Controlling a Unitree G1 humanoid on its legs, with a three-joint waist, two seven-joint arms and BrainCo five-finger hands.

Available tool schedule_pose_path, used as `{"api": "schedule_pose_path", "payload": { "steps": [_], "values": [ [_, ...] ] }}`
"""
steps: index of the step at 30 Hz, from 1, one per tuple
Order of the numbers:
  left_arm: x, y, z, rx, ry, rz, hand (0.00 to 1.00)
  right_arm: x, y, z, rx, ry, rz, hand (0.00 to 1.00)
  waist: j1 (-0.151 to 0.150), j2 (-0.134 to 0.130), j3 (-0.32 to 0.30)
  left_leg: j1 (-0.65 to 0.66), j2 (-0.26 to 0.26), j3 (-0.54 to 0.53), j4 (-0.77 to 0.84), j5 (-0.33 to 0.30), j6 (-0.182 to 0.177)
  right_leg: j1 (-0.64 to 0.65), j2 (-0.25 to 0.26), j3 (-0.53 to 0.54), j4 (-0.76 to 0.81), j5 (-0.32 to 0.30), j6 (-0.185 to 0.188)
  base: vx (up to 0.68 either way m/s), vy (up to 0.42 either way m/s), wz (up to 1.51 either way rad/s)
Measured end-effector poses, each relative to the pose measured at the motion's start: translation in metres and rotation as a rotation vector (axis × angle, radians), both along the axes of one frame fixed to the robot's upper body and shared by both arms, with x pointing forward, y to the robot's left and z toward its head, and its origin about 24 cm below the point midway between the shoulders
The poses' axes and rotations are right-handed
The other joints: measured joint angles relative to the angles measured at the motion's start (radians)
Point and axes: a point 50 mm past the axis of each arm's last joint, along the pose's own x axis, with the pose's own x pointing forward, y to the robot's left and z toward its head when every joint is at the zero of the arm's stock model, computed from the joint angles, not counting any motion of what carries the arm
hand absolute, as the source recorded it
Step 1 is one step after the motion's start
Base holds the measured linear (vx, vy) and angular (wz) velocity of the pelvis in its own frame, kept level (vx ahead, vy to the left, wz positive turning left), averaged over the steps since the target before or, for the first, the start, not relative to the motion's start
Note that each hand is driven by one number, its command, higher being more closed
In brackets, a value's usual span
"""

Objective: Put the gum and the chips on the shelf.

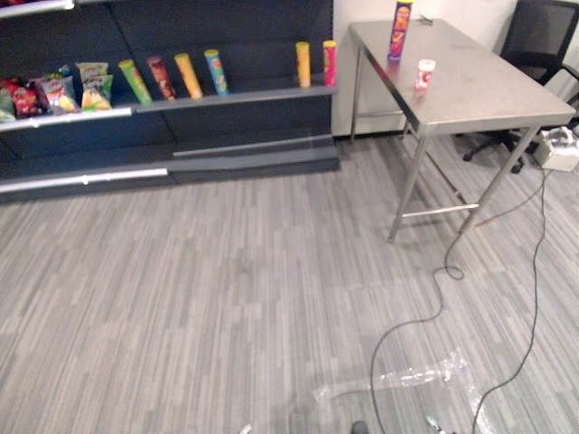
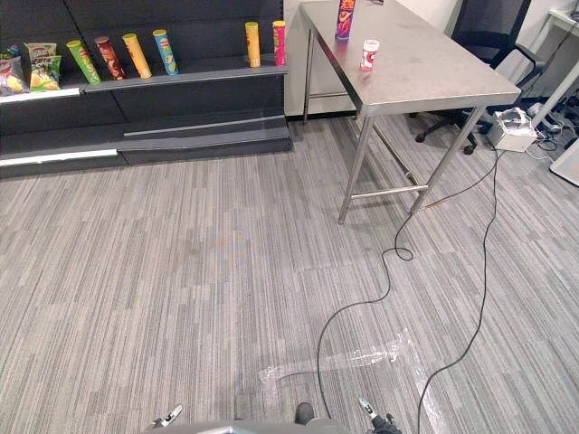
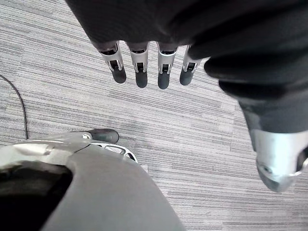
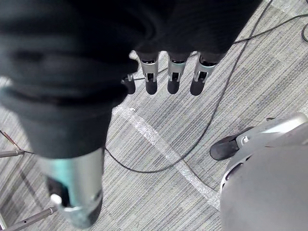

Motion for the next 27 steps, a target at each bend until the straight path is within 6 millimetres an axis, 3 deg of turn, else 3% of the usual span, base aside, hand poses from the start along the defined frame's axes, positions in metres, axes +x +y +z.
{"api": "schedule_pose_path", "payload": {
  "steps": [3, 8, 10, 11, 13, 15, 17, 21, 25, 26, 27],
  "values": [
    [0.002, -0.001, 0.000, -0.002, -0.005, -0.001, 0.00, 0.006, -0.003, 0.002, -0.012, -0.019, 0.008, 0.00, 0.000, 0.007, 0.009, -0.011, 0.005, 0.001, 0.007, 0.000, 0.000, -0.032, 0.000, 0.003, 0.047, -0.012, -0.015, -0.05, -0.023, -0.06],
    [0.017, 0.001, 0.002, -0.002, -0.042, 0.006, 0.00, 0.017, -0.006, 0.005, -0.026, -0.058, 0.007, 0.00, -0.002, 0.001, 0.063, -0.060, 0.009, -0.005, 0.064, -0.020, -0.014, -0.139, -0.024, -0.010, 0.241, -0.115, -0.037, -0.06, -0.042, 0.09],
    [0.018, 0.002, 0.002, -0.017, -0.060, 0.060, 0.00, 0.011, -0.005, 0.004, -0.003, -0.061, -0.025, 0.00, -0.001, -0.007, 0.082, -0.137, 0.041, -0.012, 0.245, -0.105, -0.034, -0.165, -0.035, -0.024, 0.330, -0.184, -0.052, -0.04, -0.101, 0.21],
    [0.018, 0.003, 0.002, -0.020, -0.063, 0.077, 0.00, 0.009, -0.005, 0.003, 0.001, -0.060, -0.029, 0.00, 0.001, -0.007, 0.084, -0.157, 0.054, -0.008, 0.301, -0.118, -0.038, -0.166, -0.036, -0.029, 0.345, -0.196, -0.057, 0.01, -0.125, 0.36],
    [0.018, 0.008, 0.004, -0.029, -0.092, 0.158, 0.00, -0.002, -0.002, 0.002, 0.012, -0.048, -0.057, 0.00, 0.000, -0.022, 0.102, -0.271, 0.103, -0.001, 0.586, -0.120, -0.033, -0.153, -0.050, -0.057, 0.388, -0.234, -0.063, 0.03, -0.132, 0.36],
    [0.016, 0.003, 0.003, -0.057, -0.116, 0.260, 0.00, -0.006, -0.003, 0.002, 0.007, -0.041, -0.057, 0.00, 0.002, -0.009, 0.109, -0.353, 0.148, -0.012, 0.783, -0.114, -0.012, -0.123, -0.045, -0.073, 0.410, -0.266, -0.071, 0.10, -0.049, 0.24],
    [0.014, 0.000, 0.003, -0.074, -0.126, 0.319, 0.00, -0.004, -0.003, 0.003, -0.002, -0.049, -0.033, 0.00, 0.002, -0.004, 0.110, -0.403, 0.174, -0.013, 0.860, -0.141, -0.009, -0.096, -0.053, -0.073, 0.424, -0.289, -0.059, 0.19, 0.038, 0.16],
    [0.017, -0.003, 0.003, -0.089, -0.142, 0.339, 0.00, 0.012, -0.004, 0.006, -0.015, -0.097, -0.013, 0.00, 0.012, -0.006, 0.111, -0.476, 0.174, -0.011, 0.679, -0.129, -0.008, -0.084, -0.093, -0.055, 0.424, -0.320, -0.028, 0.21, 0.138, -0.07],
    [0.020, -0.005, 0.003, -0.092, -0.160, 0.359, 0.00, 0.028, -0.005, 0.010, -0.035, -0.135, 0.026, 0.00, 0.032, -0.001, 0.109, -0.482, 0.166, -0.046, 0.307, 0.013, -0.030, -0.046, -0.136, 0.005, 0.421, -0.375, 0.045, 0.40, 0.335, -0.36],
    [0.020, -0.003, 0.004, -0.090, -0.165, 0.371, 0.00, 0.032, -0.003, 0.010, -0.033, -0.135, 0.022, 0.00, 0.037, -0.014, 0.108, -0.475, 0.154, -0.066, 0.308, 0.111, -0.038, -0.029, -0.160, 0.038, 0.408, -0.391, 0.068, 0.55, 0.505, -0.66],
    [0.019, 0.001, 0.004, -0.078, -0.165, 0.370, 0.00, 0.034, 0.000, 0.010, -0.025, -0.136, 0.016, 0.00, 0.041, -0.020, 0.100, -0.469, 0.129, -0.064, 0.324, 0.115, -0.017, -0.014, -0.184, 0.051, 0.387, -0.392, 0.071, 0.53, 0.405, -0.51]
  ]
}}
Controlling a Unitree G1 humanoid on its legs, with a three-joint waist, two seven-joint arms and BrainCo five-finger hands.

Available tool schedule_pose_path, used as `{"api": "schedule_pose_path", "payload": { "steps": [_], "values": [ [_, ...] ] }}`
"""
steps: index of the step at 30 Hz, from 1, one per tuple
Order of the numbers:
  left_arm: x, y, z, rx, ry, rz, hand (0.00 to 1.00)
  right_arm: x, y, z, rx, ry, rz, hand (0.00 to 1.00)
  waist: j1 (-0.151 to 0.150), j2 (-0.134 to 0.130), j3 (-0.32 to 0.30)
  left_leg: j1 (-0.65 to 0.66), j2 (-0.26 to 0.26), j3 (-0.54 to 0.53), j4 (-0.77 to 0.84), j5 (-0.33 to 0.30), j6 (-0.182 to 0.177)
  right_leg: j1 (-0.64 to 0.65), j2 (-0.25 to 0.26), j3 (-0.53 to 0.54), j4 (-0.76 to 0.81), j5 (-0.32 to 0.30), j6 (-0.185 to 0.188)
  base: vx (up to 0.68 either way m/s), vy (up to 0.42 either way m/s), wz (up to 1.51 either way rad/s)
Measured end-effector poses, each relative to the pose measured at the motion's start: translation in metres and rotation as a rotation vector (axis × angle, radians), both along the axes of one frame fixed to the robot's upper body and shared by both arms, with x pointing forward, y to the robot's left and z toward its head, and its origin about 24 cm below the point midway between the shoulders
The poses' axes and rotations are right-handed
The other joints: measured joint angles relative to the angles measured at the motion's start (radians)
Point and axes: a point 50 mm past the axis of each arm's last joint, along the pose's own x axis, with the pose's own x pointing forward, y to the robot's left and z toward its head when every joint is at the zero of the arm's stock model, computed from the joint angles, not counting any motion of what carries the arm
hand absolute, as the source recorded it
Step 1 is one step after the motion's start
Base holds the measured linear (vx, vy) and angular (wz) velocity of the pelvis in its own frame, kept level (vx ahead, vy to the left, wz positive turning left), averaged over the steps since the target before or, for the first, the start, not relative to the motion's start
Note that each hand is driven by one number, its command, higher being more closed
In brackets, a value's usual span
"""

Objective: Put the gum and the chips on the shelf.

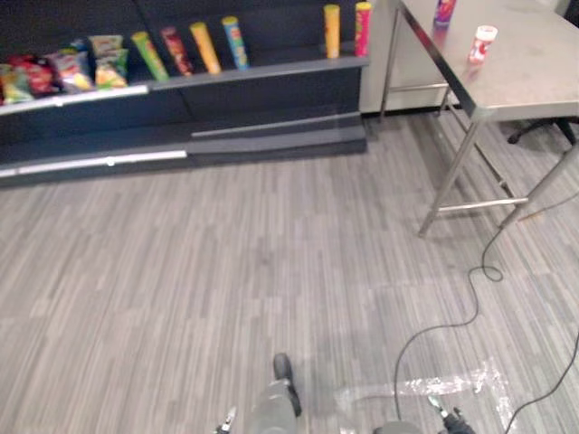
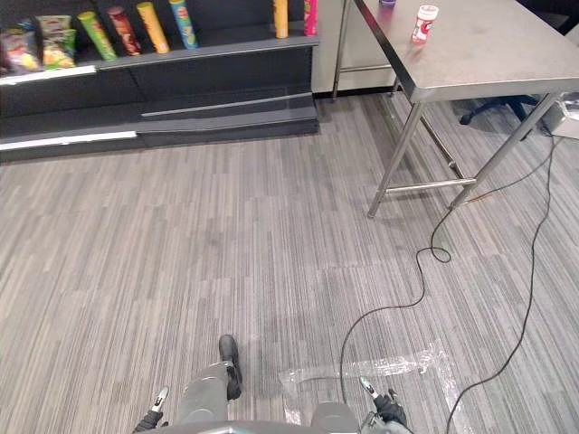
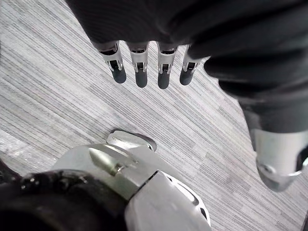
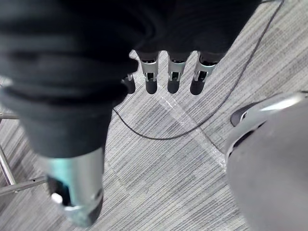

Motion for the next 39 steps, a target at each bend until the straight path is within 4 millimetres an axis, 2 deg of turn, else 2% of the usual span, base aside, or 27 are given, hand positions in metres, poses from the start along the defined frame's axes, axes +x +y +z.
{"api": "schedule_pose_path", "payload": {
  "steps": [1, 4, 5, 6, 7, 8, 9, 10, 12, 13, 14, 16, 18, 20, 21, 22, 23, 24, 25, 28, 30, 31, 32, 33, 35, 37, 39],
  "values": [
    [0.000, 0.009, 0.002, 0.028, 0.004, -0.011, 0.00, 0.001, 0.009, -0.003, 0.032, 0.014, 0.005, 0.00, -0.011, -0.041, -0.023, -0.009, -0.029, 0.026, 0.050, -0.069, 0.020, 0.016, -0.032, 0.018, -0.044, 0.032, -0.014, 0.56, 0.346, -0.32],
    [0.005, 0.017, 0.004, 0.053, 0.001, -0.047, 0.00, -0.002, 0.019, -0.006, 0.069, 0.034, -0.001, 0.00, -0.009, -0.066, -0.042, -0.030, -0.057, 0.056, 0.179, -0.133, 0.067, 0.017, -0.081, 0.095, -0.061, 0.181, 0.008, 0.49, 0.306, -0.24],
    [0.005, 0.016, 0.004, 0.053, 0.003, -0.060, 0.00, -0.002, 0.018, -0.006, 0.071, 0.031, -0.013, 0.00, -0.008, -0.063, -0.043, -0.030, -0.055, 0.057, 0.203, -0.133, 0.067, 0.015, -0.083, 0.108, -0.057, 0.224, 0.005, 0.46, 0.290, -0.50],
    [0.004, 0.015, 0.003, 0.051, 0.013, -0.071, 0.00, -0.003, 0.017, -0.006, 0.073, 0.028, -0.028, 0.00, -0.001, -0.054, -0.047, -0.030, -0.037, 0.060, 0.270, -0.133, 0.069, 0.004, -0.080, 0.139, -0.024, 0.315, 0.005, 0.39, 0.296, -0.73],
    [0.001, 0.015, 0.002, 0.053, 0.028, -0.092, 0.00, -0.008, 0.013, -0.006, 0.064, 0.036, -0.022, 0.00, 0.007, -0.043, -0.061, -0.020, -0.051, 0.053, 0.259, -0.178, 0.039, -0.036, -0.081, 0.155, 0.079, 0.384, 0.010, 0.35, 0.310, -0.74],
    [-0.002, 0.011, 0.001, 0.048, 0.039, -0.117, 0.00, -0.010, 0.008, -0.006, 0.050, 0.041, -0.016, 0.00, 0.006, -0.024, -0.074, 0.015, -0.064, 0.045, 0.189, -0.167, 0.059, -0.071, -0.080, 0.144, 0.154, 0.411, 0.018, 0.38, 0.378, -0.44],
    [-0.004, 0.010, 0.000, 0.055, 0.058, -0.184, 0.00, -0.016, 0.005, -0.006, 0.044, 0.052, -0.017, 0.00, -0.006, -0.020, -0.078, 0.094, -0.086, 0.066, 0.121, -0.251, 0.112, -0.138, -0.108, 0.136, 0.339, 0.434, 0.043, 0.38, 0.290, 0.18],
    [0.002, 0.017, 0.003, 0.081, 0.050, -0.211, 0.00, -0.014, 0.008, -0.007, 0.053, 0.053, -0.006, 0.00, -0.037, -0.049, -0.066, 0.139, -0.131, 0.057, 0.098, -0.263, 0.128, -0.209, -0.139, 0.126, 0.531, 0.425, 0.037, 0.42, 0.233, 0.31],
    [0.004, 0.016, 0.003, 0.078, 0.047, -0.221, 0.00, -0.011, 0.006, -0.006, 0.048, 0.046, 0.000, 0.00, -0.034, -0.045, -0.046, 0.238, -0.143, 0.058, 0.050, -0.269, 0.132, -0.274, -0.124, 0.087, 0.687, 0.349, 0.001, 0.29, 0.052, -0.02],
    [0.000, 0.010, 0.001, 0.060, 0.061, -0.230, 0.00, -0.008, 0.001, -0.004, 0.027, 0.038, 0.024, 0.00, -0.039, -0.021, -0.029, 0.337, -0.138, 0.056, -0.012, -0.269, 0.131, -0.301, -0.094, 0.021, 0.735, 0.270, -0.042, 0.38, 0.046, -0.28],
    [0.000, 0.006, 0.000, 0.050, 0.063, -0.234, 0.00, -0.006, -0.002, -0.003, 0.010, 0.029, 0.042, 0.00, -0.042, -0.003, -0.023, 0.408, -0.130, 0.056, -0.060, -0.269, 0.130, -0.329, -0.065, -0.046, 0.707, 0.212, -0.055, 0.36, 0.026, -0.15],
    [0.006, 0.004, 0.000, 0.045, 0.046, -0.225, 0.00, -0.006, -0.003, -0.002, 0.006, 0.021, 0.042, 0.00, -0.043, 0.001, -0.023, 0.461, -0.124, 0.054, -0.092, -0.271, 0.127, -0.393, -0.038, -0.108, 0.578, 0.172, -0.056, 0.31, -0.068, 0.20],
    [0.015, -0.001, 0.001, 0.032, 0.014, -0.193, 0.00, -0.006, -0.005, 0.000, -0.003, 0.006, 0.038, 0.00, -0.046, 0.014, -0.016, 0.494, -0.100, 0.049, -0.108, -0.298, 0.084, -0.443, -0.017, -0.130, 0.392, 0.182, -0.043, 0.38, -0.180, 0.51],
    [0.019, -0.004, 0.001, 0.019, -0.013, -0.137, 0.00, -0.011, -0.005, -0.001, -0.003, 0.013, 0.030, 0.00, -0.045, 0.015, -0.010, 0.543, -0.066, 0.027, -0.132, -0.337, 0.023, -0.458, -0.008, -0.118, 0.108, 0.265, -0.031, 0.42, -0.253, 0.60],
    [0.019, -0.005, 0.002, 0.018, -0.017, -0.122, 0.00, -0.014, -0.004, -0.001, -0.001, 0.016, 0.027, 0.00, -0.044, 0.011, -0.010, 0.559, -0.059, 0.022, -0.135, -0.350, 0.007, -0.454, -0.009, -0.106, 0.050, 0.292, -0.028, 0.48, -0.329, 0.50],
    [0.018, -0.006, 0.001, 0.010, -0.022, -0.087, 0.00, -0.018, -0.001, -0.002, 0.005, 0.023, 0.023, 0.00, -0.042, -0.002, -0.014, 0.597, -0.047, 0.012, -0.146, -0.375, -0.019, -0.443, -0.007, -0.099, 0.038, 0.397, -0.027, 0.40, -0.266, 0.30],
    [0.015, -0.009, 0.000, -0.001, -0.016, -0.072, 0.00, -0.018, -0.004, -0.002, -0.001, 0.021, 0.025, 0.00, -0.042, 0.013, -0.011, 0.613, -0.034, 0.009, -0.148, -0.377, -0.019, -0.446, 0.004, -0.106, 0.076, 0.399, -0.049, 0.49, -0.317, 0.20],
    [0.018, -0.017, -0.001, -0.025, -0.025, -0.054, 0.00, -0.016, -0.007, 0.000, -0.014, 0.014, 0.031, 0.00, -0.041, 0.031, -0.014, 0.621, -0.012, 0.011, -0.139, -0.353, -0.007, -0.464, 0.015, -0.116, 0.149, 0.325, -0.068, 0.47, -0.308, 0.10],
    [0.021, -0.023, 0.000, -0.035, -0.044, -0.055, 0.00, -0.014, -0.009, 0.001, -0.020, 0.005, 0.033, 0.00, -0.043, 0.033, -0.013, 0.623, 0.006, 0.008, -0.125, -0.312, -0.021, -0.467, 0.020, -0.127, 0.200, 0.276, -0.076, 0.45, -0.312, 0.07],
    [0.029, -0.030, 0.001, -0.049, -0.070, -0.093, 0.00, -0.012, -0.010, 0.002, -0.026, -0.002, 0.034, 0.00, -0.049, 0.050, -0.025, 0.642, 0.049, -0.006, -0.085, -0.231, -0.041, -0.433, 0.038, -0.161, 0.269, 0.186, -0.111, 0.52, -0.323, 0.13],
    [0.031, -0.030, 0.002, -0.050, -0.082, -0.091, 0.00, -0.012, -0.010, 0.002, -0.026, -0.003, 0.035, 0.00, -0.048, 0.049, -0.025, 0.628, 0.070, -0.020, -0.014, -0.196, -0.068, -0.400, 0.045, -0.173, 0.278, 0.147, -0.116, 0.25, -0.149, 0.19],
    [0.034, -0.027, 0.003, -0.044, -0.097, -0.081, 0.00, -0.013, -0.010, 0.002, -0.023, -0.003, 0.027, 0.00, -0.049, 0.049, -0.027, 0.554, 0.093, -0.069, 0.159, -0.167, -0.080, -0.367, 0.049, -0.183, 0.277, 0.119, -0.113, 0.31, -0.185, 0.25],
    [0.036, -0.025, 0.004, -0.042, -0.107, -0.061, 0.00, -0.014, -0.010, 0.002, -0.025, -0.006, 0.021, 0.00, -0.048, 0.049, -0.028, 0.453, 0.113, -0.125, 0.367, -0.085, -0.097, -0.330, 0.051, -0.193, 0.270, 0.097, -0.116, 0.31, -0.164, 0.21],
    [0.036, -0.023, 0.004, -0.038, -0.108, -0.051, 0.00, -0.013, -0.011, 0.003, -0.028, -0.010, 0.020, 0.00, -0.043, 0.043, -0.025, 0.398, 0.124, -0.148, 0.476, -0.056, -0.108, -0.310, 0.055, -0.197, 0.260, 0.090, -0.120, 0.37, -0.142, 0.02],
    [0.036, -0.019, 0.005, -0.028, -0.111, -0.048, 0.00, -0.010, -0.010, 0.003, -0.030, -0.019, 0.017, 0.00, -0.041, 0.049, -0.025, 0.228, 0.149, -0.142, 0.792, -0.098, -0.087, -0.207, 0.071, -0.198, 0.207, 0.063, -0.137, 0.30, -0.034, -0.04],
    [0.037, -0.015, 0.007, -0.014, -0.124, -0.051, 0.00, -0.010, -0.007, 0.003, -0.023, -0.016, 0.023, 0.00, -0.033, 0.039, -0.025, 0.139, 0.148, -0.080, 0.855, -0.172, -0.046, -0.127, 0.070, -0.192, 0.155, 0.054, -0.128, 0.32, 0.037, -0.08],
    [0.039, -0.012, 0.009, -0.010, -0.148, -0.031, 0.00, -0.007, -0.005, 0.003, -0.022, -0.023, 0.048, 0.00, -0.016, 0.031, -0.027, 0.053, 0.142, -0.022, 0.810, -0.225, -0.022, -0.079, 0.058, -0.175, 0.119, 0.048, -0.112, 0.33, 0.139, -0.25]
  ]
}}
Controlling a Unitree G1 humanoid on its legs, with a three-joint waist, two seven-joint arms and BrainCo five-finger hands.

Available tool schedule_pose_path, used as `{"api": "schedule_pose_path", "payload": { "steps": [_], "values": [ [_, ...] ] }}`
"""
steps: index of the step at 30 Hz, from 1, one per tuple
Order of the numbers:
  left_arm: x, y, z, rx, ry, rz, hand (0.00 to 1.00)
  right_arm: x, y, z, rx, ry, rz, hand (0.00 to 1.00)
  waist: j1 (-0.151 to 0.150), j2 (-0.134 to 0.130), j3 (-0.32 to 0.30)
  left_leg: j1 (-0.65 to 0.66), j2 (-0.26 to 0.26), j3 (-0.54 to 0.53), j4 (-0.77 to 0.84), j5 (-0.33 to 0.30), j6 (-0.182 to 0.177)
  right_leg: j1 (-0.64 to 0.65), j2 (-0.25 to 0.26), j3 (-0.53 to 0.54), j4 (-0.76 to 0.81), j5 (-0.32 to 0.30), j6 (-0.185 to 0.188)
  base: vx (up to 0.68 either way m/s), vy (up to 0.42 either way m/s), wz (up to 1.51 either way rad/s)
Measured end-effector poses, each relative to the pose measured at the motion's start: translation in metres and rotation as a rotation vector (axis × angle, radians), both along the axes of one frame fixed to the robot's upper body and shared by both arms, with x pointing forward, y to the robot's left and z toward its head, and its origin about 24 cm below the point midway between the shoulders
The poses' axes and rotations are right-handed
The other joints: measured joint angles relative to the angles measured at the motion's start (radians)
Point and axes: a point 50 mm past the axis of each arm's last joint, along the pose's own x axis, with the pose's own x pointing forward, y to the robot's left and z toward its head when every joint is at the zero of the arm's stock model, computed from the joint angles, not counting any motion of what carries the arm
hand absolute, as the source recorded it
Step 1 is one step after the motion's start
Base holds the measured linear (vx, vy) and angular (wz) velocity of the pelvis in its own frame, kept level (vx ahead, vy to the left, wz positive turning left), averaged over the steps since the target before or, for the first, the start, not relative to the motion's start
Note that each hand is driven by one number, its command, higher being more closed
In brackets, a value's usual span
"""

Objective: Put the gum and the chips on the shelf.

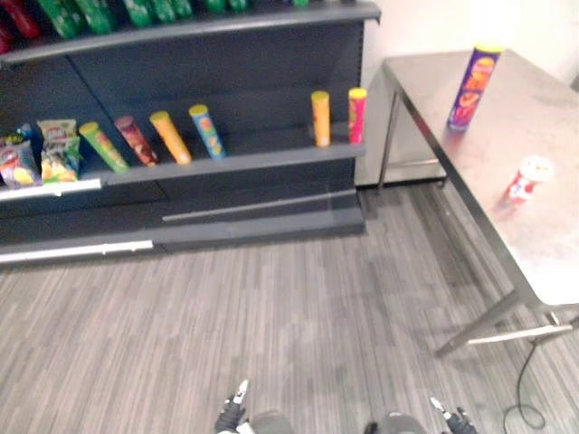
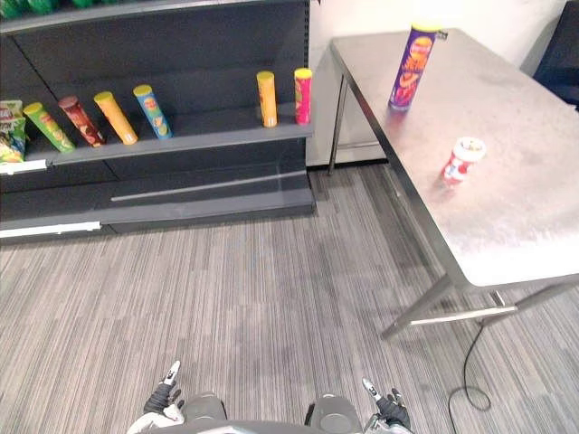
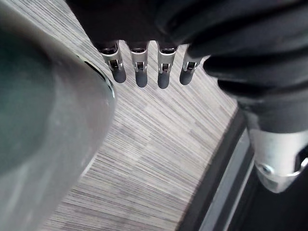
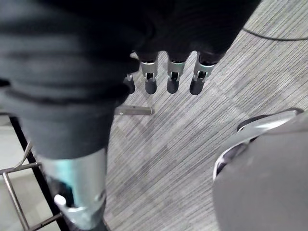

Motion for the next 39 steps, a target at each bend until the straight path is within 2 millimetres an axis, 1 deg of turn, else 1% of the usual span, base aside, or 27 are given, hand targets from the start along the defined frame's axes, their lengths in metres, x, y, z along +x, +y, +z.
{"api": "schedule_pose_path", "payload": {
  "steps": [1, 3, 5, 6, 7, 8, 9, 10, 11, 12, 15, 17, 18, 19, 20, 21, 22, 23, 24, 25, 26, 27, 28, 30, 34, 35, 39],
  "values": [
    [0.000, 0.000, 0.000, -0.004, -0.010, 0.014, 0.00, 0.002, 0.002, 0.000, 0.005, -0.004, 0.001, 0.00, 0.009, -0.006, 0.000, -0.037, -0.008, 0.032, -0.093, -0.025, 0.015, 0.032, -0.013, 0.009, -0.019, 0.004, 0.016, 0.42, 0.245, -0.33],
    [0.001, 0.000, 0.001, -0.007, -0.021, 0.030, 0.00, 0.005, 0.008, -0.001, 0.021, -0.010, 0.001, 0.00, 0.022, -0.017, 0.000, -0.042, -0.032, 0.066, -0.334, -0.025, 0.022, 0.069, -0.047, 0.031, -0.043, 0.006, 0.048, 0.37, 0.266, -0.39],
    [-0.002, 0.000, 0.000, -0.004, -0.017, 0.031, 0.00, 0.005, 0.014, -0.002, 0.034, -0.011, 0.002, 0.00, 0.031, -0.022, -0.006, -0.010, -0.065, 0.062, -0.687, 0.053, 0.039, 0.109, -0.088, 0.075, -0.070, -0.019, 0.114, 0.36, 0.354, -0.50],
    [-0.004, 0.000, 0.000, -0.006, -0.013, 0.039, 0.00, 0.004, 0.014, -0.002, 0.033, -0.010, 0.003, 0.00, 0.032, -0.024, -0.008, -0.003, -0.071, 0.057, -0.710, 0.124, 0.020, 0.119, -0.099, 0.090, -0.075, -0.027, 0.127, 0.39, 0.403, -0.46],
    [-0.006, 0.007, 0.000, 0.004, -0.005, 0.051, 0.00, 0.002, 0.019, -0.004, 0.052, 0.005, -0.006, 0.00, 0.028, -0.052, -0.031, 0.010, -0.115, 0.077, -0.702, 0.124, 0.026, 0.137, -0.129, 0.134, -0.103, -0.031, 0.131, 0.34, 0.297, -0.24],
    [-0.007, 0.010, 0.000, 0.013, 0.000, 0.050, 0.00, 0.001, 0.024, -0.005, 0.067, 0.009, -0.006, 0.00, 0.018, -0.071, -0.046, 0.008, -0.130, 0.083, -0.696, 0.103, 0.029, 0.141, -0.133, 0.162, -0.123, -0.007, 0.121, 0.45, 0.334, -0.19],
    [-0.010, 0.015, -0.001, 0.021, 0.015, 0.048, 0.00, 0.001, 0.031, -0.007, 0.092, 0.020, -0.017, 0.00, 0.014, -0.091, -0.059, 0.003, -0.143, 0.085, -0.669, 0.060, 0.030, 0.142, -0.138, 0.208, -0.148, 0.052, 0.101, 0.43, 0.314, -0.09],
    [-0.011, 0.019, -0.001, 0.027, 0.024, 0.048, 0.00, -0.003, 0.032, -0.009, 0.105, 0.035, -0.047, 0.00, 0.014, -0.103, -0.070, 0.001, -0.161, 0.087, -0.648, 0.034, 0.032, 0.143, -0.146, 0.242, -0.160, 0.101, 0.106, 0.49, 0.402, -0.08],
    [-0.012, 0.021, -0.001, 0.031, 0.029, 0.044, 0.00, -0.007, 0.033, -0.011, 0.111, 0.049, -0.055, 0.00, 0.012, -0.108, -0.076, 0.003, -0.169, 0.092, -0.642, 0.031, 0.044, 0.142, -0.155, 0.248, -0.160, 0.121, 0.108, 0.39, 0.321, -0.01],
    [-0.014, 0.024, -0.001, 0.039, 0.045, 0.036, 0.00, -0.011, 0.033, -0.012, 0.122, 0.068, -0.085, 0.00, 0.007, -0.128, -0.096, 0.011, -0.184, 0.102, -0.637, 0.028, 0.070, 0.141, -0.176, 0.259, -0.160, 0.158, 0.112, 0.47, 0.276, -0.12],
    [-0.023, 0.028, -0.004, 0.054, 0.105, -0.032, 0.00, -0.014, 0.029, -0.013, 0.121, 0.070, -0.118, 0.00, 0.005, -0.110, -0.124, 0.061, -0.195, 0.108, -0.636, 0.030, 0.078, 0.111, -0.177, 0.358, -0.112, 0.302, 0.120, 0.37, 0.165, -0.48],
    [-0.029, 0.027, -0.005, 0.066, 0.139, -0.096, 0.00, -0.014, 0.027, -0.013, 0.115, 0.074, -0.110, 0.00, 0.006, -0.101, -0.121, 0.143, -0.205, 0.132, -0.685, 0.030, 0.078, 0.034, -0.176, 0.404, 0.046, 0.380, 0.123, 0.27, 0.096, -0.66],
    [-0.031, 0.026, -0.006, 0.069, 0.151, -0.121, 0.00, -0.017, 0.026, -0.013, 0.113, 0.079, -0.112, 0.00, 0.000, -0.086, -0.116, 0.181, -0.210, 0.137, -0.714, 0.028, 0.082, -0.015, -0.176, 0.409, 0.153, 0.434, 0.122, 0.18, 0.020, -0.39],
    [-0.032, 0.023, -0.007, 0.071, 0.162, -0.162, 0.00, -0.017, 0.022, -0.012, 0.107, 0.071, -0.124, 0.00, -0.014, -0.069, -0.110, 0.234, -0.203, 0.134, -0.750, 0.013, 0.103, -0.074, -0.171, 0.392, 0.302, 0.422, 0.128, 0.24, -0.038, -0.31],
    [-0.033, 0.021, -0.007, 0.075, 0.172, -0.195, 0.00, -0.013, 0.016, -0.011, 0.089, 0.064, -0.105, 0.00, -0.026, -0.059, -0.103, 0.290, -0.204, 0.135, -0.787, 0.002, 0.106, -0.136, -0.165, 0.340, 0.438, 0.326, 0.121, 0.18, -0.076, -0.21],
    [-0.033, 0.020, -0.007, 0.074, 0.174, -0.206, 0.00, -0.012, 0.015, -0.010, 0.082, 0.060, -0.093, 0.00, -0.026, -0.055, -0.100, 0.317, -0.203, 0.139, -0.807, 0.002, 0.106, -0.161, -0.162, 0.303, 0.485, 0.270, 0.110, 0.21, -0.104, -0.32],
    [-0.033, 0.016, -0.008, 0.069, 0.176, -0.224, 0.00, -0.007, 0.009, -0.008, 0.055, 0.049, -0.055, 0.00, -0.025, -0.041, -0.088, 0.383, -0.197, 0.164, -0.846, 0.003, 0.105, -0.210, -0.170, 0.175, 0.522, 0.162, 0.087, 0.16, -0.133, -0.30],
    [-0.034, 0.015, -0.008, 0.066, 0.177, -0.222, 0.00, -0.005, 0.007, -0.007, 0.046, 0.044, -0.037, 0.00, -0.026, -0.039, -0.085, 0.401, -0.194, 0.170, -0.854, 0.005, 0.101, -0.219, -0.178, 0.119, 0.494, 0.143, 0.081, 0.16, -0.146, -0.37],
    [-0.036, 0.016, -0.008, 0.067, 0.182, -0.215, 0.00, -0.001, 0.008, -0.006, 0.037, 0.034, -0.007, 0.00, -0.025, -0.050, -0.081, 0.420, -0.200, 0.188, -0.857, 0.004, 0.094, -0.222, -0.185, 0.036, 0.384, 0.155, 0.079, 0.15, -0.154, -0.42],
    [-0.037, 0.017, -0.008, 0.065, 0.179, -0.193, 0.00, 0.001, 0.009, -0.005, 0.030, 0.028, 0.019, 0.00, -0.021, -0.047, -0.075, 0.449, -0.208, 0.186, -0.888, -0.002, 0.057, -0.186, -0.176, -0.068, 0.252, 0.169, 0.065, 0.17, -0.119, -0.72],
    [-0.040, 0.005, -0.011, 0.025, 0.187, -0.184, 0.00, 0.011, 0.003, -0.002, 0.011, 0.002, 0.032, 0.00, -0.022, -0.003, -0.078, 0.450, -0.174, 0.189, -0.933, 0.004, 0.029, -0.158, -0.125, -0.111, 0.153, 0.169, 0.060, 0.15, -0.095, -0.75],
    [-0.040, 0.001, -0.012, 0.012, 0.187, -0.181, 0.00, 0.017, 0.004, 0.000, 0.007, -0.012, 0.045, 0.00, -0.025, 0.008, -0.070, 0.450, -0.170, 0.195, -0.951, 0.013, 0.018, -0.156, -0.108, -0.125, 0.115, 0.169, 0.059, 0.14, -0.079, -0.76],
    [-0.037, -0.002, -0.012, 0.003, 0.177, -0.187, 0.00, 0.025, 0.003, 0.002, -0.001, -0.026, 0.073, 0.00, -0.025, 0.019, -0.052, 0.463, -0.165, 0.220, -0.993, 0.034, -0.008, -0.154, -0.080, -0.140, 0.065, 0.166, 0.055, 0.09, -0.074, -0.54],
    [-0.035, 0.000, -0.012, 0.005, 0.170, -0.189, 0.00, 0.022, 0.005, 0.001, 0.007, -0.016, 0.079, 0.00, -0.025, 0.009, -0.039, 0.476, -0.165, 0.240, -1.024, 0.055, -0.020, -0.147, -0.062, -0.143, 0.027, 0.162, 0.047, 0.06, -0.076, -0.33],
    [-0.037, 0.006, -0.010, 0.004, 0.154, -0.155, 0.00, 0.014, 0.005, -0.001, 0.005, 0.008, 0.107, 0.00, -0.024, -0.025, -0.027, 0.511, -0.171, 0.242, -1.026, 0.059, -0.020, -0.084, -0.054, -0.147, -0.045, 0.161, 0.046, -0.01, -0.017, -0.04],
    [-0.037, 0.007, -0.010, 0.006, 0.151, -0.152, 0.00, 0.014, 0.005, -0.001, 0.006, 0.008, 0.107, 0.00, -0.025, -0.026, -0.027, 0.513, -0.171, 0.243, -1.026, 0.059, -0.020, -0.076, -0.051, -0.146, -0.069, 0.161, 0.046, -0.06, 0.019, -0.06],
    [-0.039, 0.012, -0.009, 0.007, 0.154, -0.119, 0.00, 0.007, 0.007, -0.003, 0.021, 0.020, 0.088, 0.00, -0.024, -0.036, -0.027, 0.474, -0.169, 0.252, -1.029, 0.059, -0.021, -0.067, -0.029, -0.153, -0.190, 0.222, 0.057, -0.10, 0.050, -0.02]
  ]
}}
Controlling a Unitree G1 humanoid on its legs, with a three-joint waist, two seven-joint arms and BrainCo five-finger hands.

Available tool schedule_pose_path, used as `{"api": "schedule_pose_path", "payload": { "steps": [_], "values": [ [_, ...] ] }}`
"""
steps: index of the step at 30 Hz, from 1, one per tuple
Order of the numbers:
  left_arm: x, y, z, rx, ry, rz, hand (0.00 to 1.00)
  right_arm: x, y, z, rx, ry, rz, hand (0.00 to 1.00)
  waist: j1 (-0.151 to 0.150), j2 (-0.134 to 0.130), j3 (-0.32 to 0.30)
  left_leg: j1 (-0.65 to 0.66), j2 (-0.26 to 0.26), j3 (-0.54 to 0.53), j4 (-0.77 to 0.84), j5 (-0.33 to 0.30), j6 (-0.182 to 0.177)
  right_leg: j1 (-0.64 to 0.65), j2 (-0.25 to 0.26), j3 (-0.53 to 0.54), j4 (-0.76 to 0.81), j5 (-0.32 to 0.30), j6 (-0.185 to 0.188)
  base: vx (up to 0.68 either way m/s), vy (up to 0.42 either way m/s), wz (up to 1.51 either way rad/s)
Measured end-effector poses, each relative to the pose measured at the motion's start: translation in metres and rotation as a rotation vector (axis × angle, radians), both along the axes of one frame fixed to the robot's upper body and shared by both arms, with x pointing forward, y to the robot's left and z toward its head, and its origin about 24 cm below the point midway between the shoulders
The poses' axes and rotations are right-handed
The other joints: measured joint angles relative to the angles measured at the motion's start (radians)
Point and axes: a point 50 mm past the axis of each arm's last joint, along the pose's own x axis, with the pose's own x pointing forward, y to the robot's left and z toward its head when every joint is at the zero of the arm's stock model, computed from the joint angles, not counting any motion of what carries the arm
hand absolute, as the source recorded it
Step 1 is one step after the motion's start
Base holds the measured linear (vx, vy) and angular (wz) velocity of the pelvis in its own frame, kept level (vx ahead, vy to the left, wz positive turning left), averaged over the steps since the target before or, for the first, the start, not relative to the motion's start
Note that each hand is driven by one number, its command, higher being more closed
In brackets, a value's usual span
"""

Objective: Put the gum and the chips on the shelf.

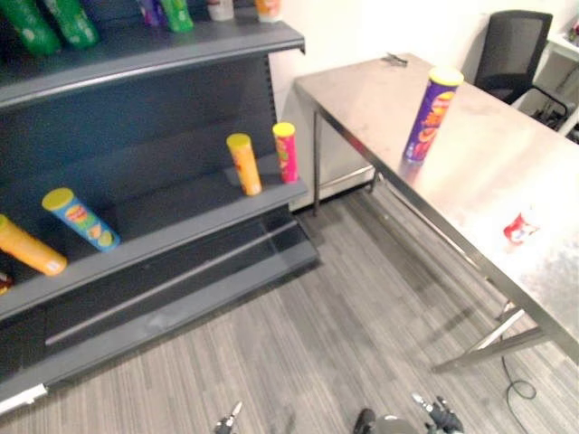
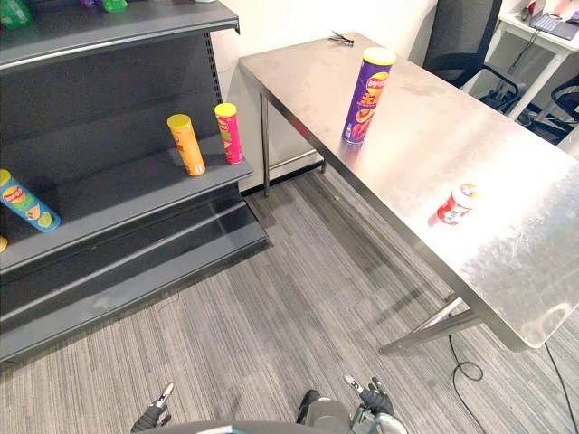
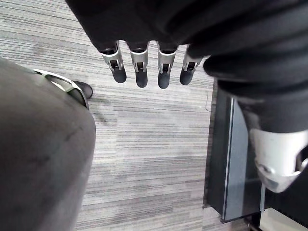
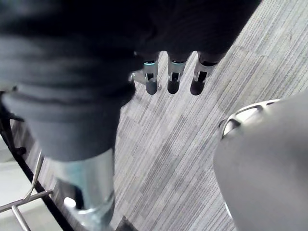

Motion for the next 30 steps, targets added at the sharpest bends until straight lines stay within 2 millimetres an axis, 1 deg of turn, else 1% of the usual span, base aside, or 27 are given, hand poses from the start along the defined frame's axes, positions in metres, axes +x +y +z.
{"api": "schedule_pose_path", "payload": {
  "steps": [2, 3, 4, 5, 6, 7, 9, 10, 11, 12, 13, 14, 15, 16, 17, 18, 19, 20, 21, 22, 23, 25, 26, 27, 28, 29, 30],
  "values": [
    [0.001, 0.000, 0.000, 0.003, -0.002, -0.003, 0.00, -0.005, -0.003, -0.001, 0.003, 0.013, -0.030, 0.00, -0.001, 0.003, 0.000, -0.012, -0.003, 0.017, -0.001, 0.000, 0.000, -0.017, -0.004, 0.003, 0.003, 0.004, 0.003, -0.06, 0.033, -0.08],
    [0.001, 0.000, 0.000, 0.011, 0.003, -0.025, 0.00, -0.006, -0.004, -0.001, 0.004, 0.015, -0.042, 0.00, -0.002, 0.012, 0.003, -0.017, -0.005, 0.033, -0.008, 0.000, 0.000, -0.041, -0.004, 0.013, 0.018, 0.003, 0.002, -0.05, 0.010, -0.21],
    [0.001, 0.000, 0.000, 0.012, 0.003, -0.028, 0.00, -0.006, -0.004, -0.001, 0.003, 0.014, -0.046, 0.00, -0.002, 0.013, 0.002, -0.019, -0.005, 0.039, -0.009, 0.000, -0.001, -0.049, -0.005, 0.015, 0.024, 0.002, 0.002, -0.04, -0.012, -0.32],
    [0.004, 0.000, 0.001, 0.015, 0.000, -0.035, 0.00, -0.005, -0.006, 0.000, 0.002, 0.009, -0.055, 0.00, -0.004, 0.009, -0.001, -0.028, -0.006, 0.056, -0.011, -0.001, -0.001, -0.081, -0.007, 0.029, 0.052, -0.004, -0.006, -0.02, -0.012, -0.27],
    [0.006, -0.001, 0.001, 0.015, -0.004, -0.035, 0.00, -0.005, -0.007, 0.000, 0.000, 0.006, -0.064, 0.00, -0.002, 0.009, 0.000, -0.029, -0.006, 0.071, -0.011, -0.002, -0.003, -0.096, -0.008, 0.038, 0.070, -0.008, -0.013, -0.02, -0.045, -0.55],
    [0.007, -0.002, 0.001, 0.018, -0.001, -0.032, 0.00, -0.005, -0.008, 0.001, -0.004, 0.003, -0.073, 0.00, -0.006, 0.016, 0.004, -0.026, -0.006, 0.106, -0.001, -0.008, -0.012, -0.136, -0.012, 0.060, 0.124, -0.036, -0.023, 0.01, -0.069, -0.60],
    [0.006, -0.002, 0.000, 0.019, 0.006, -0.029, 0.00, -0.008, -0.009, 0.000, -0.008, 0.009, -0.086, 0.00, -0.006, 0.015, 0.005, -0.027, 0.000, 0.139, 0.052, -0.021, -0.032, -0.166, -0.021, 0.088, 0.185, -0.077, -0.029, 0.06, -0.115, -0.63],
    [0.007, -0.001, 0.001, 0.022, 0.001, -0.020, 0.00, -0.013, -0.010, -0.001, -0.006, 0.022, -0.102, 0.00, -0.007, 0.013, 0.006, -0.039, 0.029, 0.163, 0.168, -0.038, -0.056, -0.165, -0.021, 0.115, 0.217, -0.112, -0.032, 0.14, -0.201, -0.63],
    [0.010, -0.002, 0.002, 0.019, -0.021, 0.012, 0.00, -0.021, -0.011, -0.002, -0.007, 0.036, -0.117, 0.00, -0.012, 0.018, 0.006, -0.070, 0.092, 0.175, 0.348, -0.054, -0.060, -0.139, -0.007, 0.131, 0.223, -0.134, -0.033, 0.16, -0.226, -0.66],
    [0.012, -0.004, 0.002, 0.013, -0.035, 0.032, 0.00, -0.026, -0.011, -0.002, -0.009, 0.046, -0.128, 0.00, -0.012, 0.018, 0.008, -0.090, 0.136, 0.182, 0.457, -0.055, -0.052, -0.125, 0.012, 0.144, 0.223, -0.142, -0.036, 0.19, -0.247, -0.85],
    [0.013, -0.007, 0.003, 0.000, -0.055, 0.093, 0.00, -0.032, -0.015, -0.001, -0.025, 0.048, -0.143, 0.00, -0.004, 0.052, 0.004, -0.116, 0.231, 0.173, 0.649, -0.031, -0.005, -0.095, 0.059, 0.174, 0.234, -0.156, -0.058, 0.22, -0.190, -1.21],
    [0.009, -0.013, 0.002, -0.007, -0.063, 0.144, 0.00, -0.036, -0.019, 0.000, -0.039, 0.051, -0.150, 0.00, -0.002, 0.061, 0.000, -0.140, 0.291, 0.147, 0.788, 0.028, 0.083, -0.083, 0.101, 0.224, 0.259, -0.173, -0.081, 0.28, -0.178, -1.52],
    [0.008, -0.012, 0.003, -0.012, -0.078, 0.178, 0.00, -0.036, -0.019, 0.000, -0.038, 0.050, -0.152, 0.00, -0.001, 0.068, -0.005, -0.172, 0.310, 0.099, 0.865, 0.092, 0.124, -0.074, 0.125, 0.270, 0.267, -0.181, -0.094, 0.25, -0.084, -1.29],
    [0.010, -0.013, 0.003, -0.018, -0.086, 0.184, 0.00, -0.035, -0.020, 0.001, -0.041, 0.044, -0.154, 0.00, -0.003, 0.072, -0.007, -0.197, 0.312, 0.061, 0.911, 0.091, 0.114, -0.069, 0.136, 0.291, 0.266, -0.184, -0.099, 0.29, -0.062, -1.23],
    [0.018, -0.014, 0.004, -0.024, -0.112, 0.179, 0.00, -0.037, -0.021, 0.001, -0.042, 0.043, -0.167, 0.00, -0.005, 0.063, -0.009, -0.266, 0.290, 0.001, 0.983, 0.022, 0.083, -0.064, 0.150, 0.345, 0.262, -0.188, -0.105, 0.18, -0.023, -0.93],
    [0.021, -0.014, 0.005, -0.025, -0.126, 0.180, 0.00, -0.039, -0.020, 0.001, -0.041, 0.048, -0.171, 0.00, -0.004, 0.057, -0.008, -0.290, 0.274, -0.020, 0.994, -0.003, 0.073, -0.055, 0.154, 0.365, 0.252, -0.187, -0.105, 0.20, -0.030, -0.95],
    [0.025, -0.014, 0.007, -0.023, -0.147, 0.178, 0.00, -0.043, -0.019, 0.000, -0.038, 0.059, -0.173, 0.00, -0.004, 0.047, -0.002, -0.325, 0.242, -0.053, 0.992, -0.049, 0.063, -0.018, 0.162, 0.395, 0.223, -0.187, -0.105, 0.20, 0.022, -0.73],
    [0.025, -0.013, 0.007, -0.023, -0.155, 0.176, 0.00, -0.049, -0.017, -0.001, -0.033, 0.076, -0.177, 0.00, 0.000, 0.035, -0.004, -0.346, 0.213, -0.075, 0.947, -0.084, 0.064, 0.021, 0.168, 0.429, 0.202, -0.181, -0.100, 0.25, 0.046, -0.77],
    [0.023, -0.013, 0.007, -0.022, -0.151, 0.178, 0.00, -0.050, -0.016, -0.002, -0.031, 0.080, -0.178, 0.00, 0.002, 0.031, -0.005, -0.352, 0.199, -0.082, 0.907, -0.101, 0.065, 0.037, 0.170, 0.446, 0.190, -0.181, -0.098, 0.21, 0.084, -0.83],
    [0.019, -0.013, 0.006, -0.022, -0.141, 0.180, 0.00, -0.048, -0.015, -0.002, -0.029, 0.076, -0.173, 0.00, 0.002, 0.028, -0.006, -0.363, 0.176, -0.112, 0.830, -0.112, 0.067, 0.056, 0.174, 0.472, 0.175, -0.180, -0.095, 0.16, 0.129, -0.89],
    [0.019, -0.012, 0.007, -0.025, -0.147, 0.195, 0.00, -0.046, -0.014, -0.002, -0.028, 0.072, -0.163, 0.00, 0.005, 0.027, -0.007, -0.366, 0.160, -0.151, 0.736, -0.120, 0.063, 0.064, 0.180, 0.508, 0.172, -0.183, -0.087, 0.20, 0.202, -1.13],
    [0.019, -0.012, 0.006, -0.027, -0.150, 0.211, 0.00, -0.031, -0.009, -0.001, -0.019, 0.041, -0.126, 0.00, 0.008, 0.020, -0.010, -0.380, 0.105, -0.300, 0.506, -0.115, 0.061, 0.072, 0.180, 0.603, 0.179, -0.201, -0.056, 0.25, 0.288, -1.24],
    [0.019, -0.012, 0.007, -0.026, -0.151, 0.211, 0.00, -0.028, -0.008, -0.001, -0.018, 0.036, -0.115, 0.00, 0.009, 0.019, -0.011, -0.378, 0.097, -0.328, 0.463, -0.111, 0.063, 0.072, 0.178, 0.627, 0.181, -0.207, -0.046, 0.25, 0.342, -1.17],
    [0.017, -0.014, 0.006, -0.029, -0.144, 0.212, 0.00, -0.022, -0.006, 0.000, -0.017, 0.020, -0.103, 0.00, 0.009, 0.020, -0.012, -0.367, 0.081, -0.371, 0.385, -0.083, 0.064, 0.068, 0.172, 0.672, 0.194, -0.222, -0.022, 0.20, 0.307, -0.98],
    [0.016, -0.018, 0.005, -0.041, -0.136, 0.213, 0.00, -0.021, -0.006, 0.000, -0.017, 0.015, -0.101, 0.00, 0.009, 0.028, -0.017, -0.352, 0.073, -0.390, 0.329, -0.053, 0.064, 0.064, 0.170, 0.698, 0.206, -0.238, -0.002, 0.24, 0.411, -1.02],
    [0.014, -0.018, 0.004, -0.041, -0.130, 0.215, 0.00, -0.021, -0.006, 0.000, -0.016, 0.015, -0.105, 0.00, 0.016, 0.031, -0.025, -0.335, 0.073, -0.384, 0.315, -0.029, -0.034, 0.061, 0.159, 0.722, 0.227, -0.261, 0.015, 0.24, 0.432, -0.88],
    [0.012, -0.011, 0.005, -0.023, -0.128, 0.213, 0.00, -0.025, 0.000, -0.001, 0.002, 0.021, -0.118, 0.00, 0.016, 0.004, -0.049, -0.321, 0.048, -0.323, 0.320, -0.045, -0.020, 0.049, 0.112, 0.705, 0.240, -0.258, 0.036, 0.27, 0.457, -0.93]
  ]
}}
